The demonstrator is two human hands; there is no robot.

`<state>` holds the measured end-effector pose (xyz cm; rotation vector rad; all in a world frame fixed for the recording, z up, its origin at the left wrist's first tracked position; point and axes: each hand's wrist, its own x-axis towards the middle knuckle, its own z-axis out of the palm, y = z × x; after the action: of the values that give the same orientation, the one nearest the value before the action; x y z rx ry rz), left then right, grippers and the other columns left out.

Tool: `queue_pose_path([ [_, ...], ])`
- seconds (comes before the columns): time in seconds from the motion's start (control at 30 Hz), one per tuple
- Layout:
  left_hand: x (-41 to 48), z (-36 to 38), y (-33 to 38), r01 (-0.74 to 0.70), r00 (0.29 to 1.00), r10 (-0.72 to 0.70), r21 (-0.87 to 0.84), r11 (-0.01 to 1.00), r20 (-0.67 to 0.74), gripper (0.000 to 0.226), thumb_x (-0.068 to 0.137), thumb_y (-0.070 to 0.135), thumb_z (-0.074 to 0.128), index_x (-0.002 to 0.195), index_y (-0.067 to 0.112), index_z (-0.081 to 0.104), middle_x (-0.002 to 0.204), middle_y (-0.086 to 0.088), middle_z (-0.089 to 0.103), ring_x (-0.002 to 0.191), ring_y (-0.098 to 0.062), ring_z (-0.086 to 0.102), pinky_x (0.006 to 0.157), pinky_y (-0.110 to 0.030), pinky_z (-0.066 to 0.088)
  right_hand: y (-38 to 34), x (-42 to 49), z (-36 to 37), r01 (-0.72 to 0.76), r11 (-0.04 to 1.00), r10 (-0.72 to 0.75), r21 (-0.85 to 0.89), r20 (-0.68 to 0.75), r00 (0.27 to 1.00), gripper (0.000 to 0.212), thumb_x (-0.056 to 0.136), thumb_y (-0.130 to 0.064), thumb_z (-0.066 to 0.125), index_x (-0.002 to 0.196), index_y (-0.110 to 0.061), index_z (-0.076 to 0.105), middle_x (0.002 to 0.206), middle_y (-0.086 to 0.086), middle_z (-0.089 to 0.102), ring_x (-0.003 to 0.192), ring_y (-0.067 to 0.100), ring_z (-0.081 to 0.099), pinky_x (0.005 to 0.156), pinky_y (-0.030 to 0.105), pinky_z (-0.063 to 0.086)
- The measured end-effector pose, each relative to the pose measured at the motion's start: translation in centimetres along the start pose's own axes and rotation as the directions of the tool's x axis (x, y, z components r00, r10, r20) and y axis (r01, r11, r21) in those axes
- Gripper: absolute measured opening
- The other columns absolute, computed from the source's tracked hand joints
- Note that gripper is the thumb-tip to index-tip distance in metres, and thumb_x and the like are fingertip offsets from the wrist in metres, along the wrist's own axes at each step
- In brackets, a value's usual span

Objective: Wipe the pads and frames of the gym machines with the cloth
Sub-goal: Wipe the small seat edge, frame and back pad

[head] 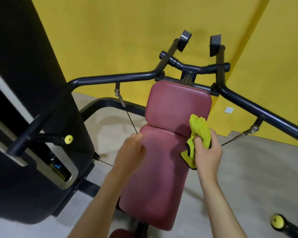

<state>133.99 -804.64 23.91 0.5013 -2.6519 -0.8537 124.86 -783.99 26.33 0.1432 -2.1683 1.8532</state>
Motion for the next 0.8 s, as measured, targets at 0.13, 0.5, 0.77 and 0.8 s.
queue_pose_path([
  [0.13,5.9,-0.2,2.5,-0.068,0.993,0.062,-0.053,0.996,-0.096,0.037,0.094,0.005,0.053,0.127,0.018,0.059,0.12,-0.003,0.062,0.106,-0.025,0.059,0.084,-0.045,0.056,-2.5,9.3,1.6,0.31,0.931,-0.333,-0.195,-0.099,0.938,0.045,0.083,-0.018,0.061,0.126,-0.018,0.07,0.116,0.001,0.065,0.108,0.017,0.059,0.095,0.025,0.046],
  [0.5,10.3,1.5,3.0,0.134,0.991,-0.136,-0.2,0.971,0.002,0.042,0.095,0.005,0.05,0.135,0.016,0.054,0.132,-0.003,0.056,0.118,-0.026,0.055,0.094,-0.024,0.041,-7.9,17.5,10.6,0.508,0.525,-0.42,-0.683,0.311,0.853,0.04,0.092,-0.031,0.051,0.127,-0.02,0.067,0.094,0.014,0.073,0.092,0.043,0.067,0.068,0.039,0.04],
  [0.77,10.2,1.9,3.4,0.217,0.97,-0.24,-0.289,0.932,-0.048,0.064,0.095,-0.002,0.051,0.154,0.018,0.042,0.15,-0.001,0.051,0.131,-0.025,0.052,0.107,-0.035,0.043,-9.7,16.9,16.1,0.731,0.387,-0.371,-0.562,0.631,0.682,0.035,0.094,-0.04,0.05,0.122,-0.025,0.064,0.096,0.005,0.071,0.091,0.037,0.066,0.064,0.036,0.036],
  [0.8,10.2,1.8,3.5,0.22,0.969,-0.244,-0.295,0.93,-0.046,0.062,0.095,0.0,0.053,0.153,0.019,0.044,0.148,-0.001,0.052,0.129,-0.025,0.052,0.103,-0.032,0.043,-9.5,17.1,14.8,0.716,0.409,-0.371,-0.565,0.614,0.696,0.035,0.094,-0.04,0.051,0.123,-0.025,0.064,0.095,0.005,0.07,0.092,0.038,0.066,0.065,0.037,0.036],
])
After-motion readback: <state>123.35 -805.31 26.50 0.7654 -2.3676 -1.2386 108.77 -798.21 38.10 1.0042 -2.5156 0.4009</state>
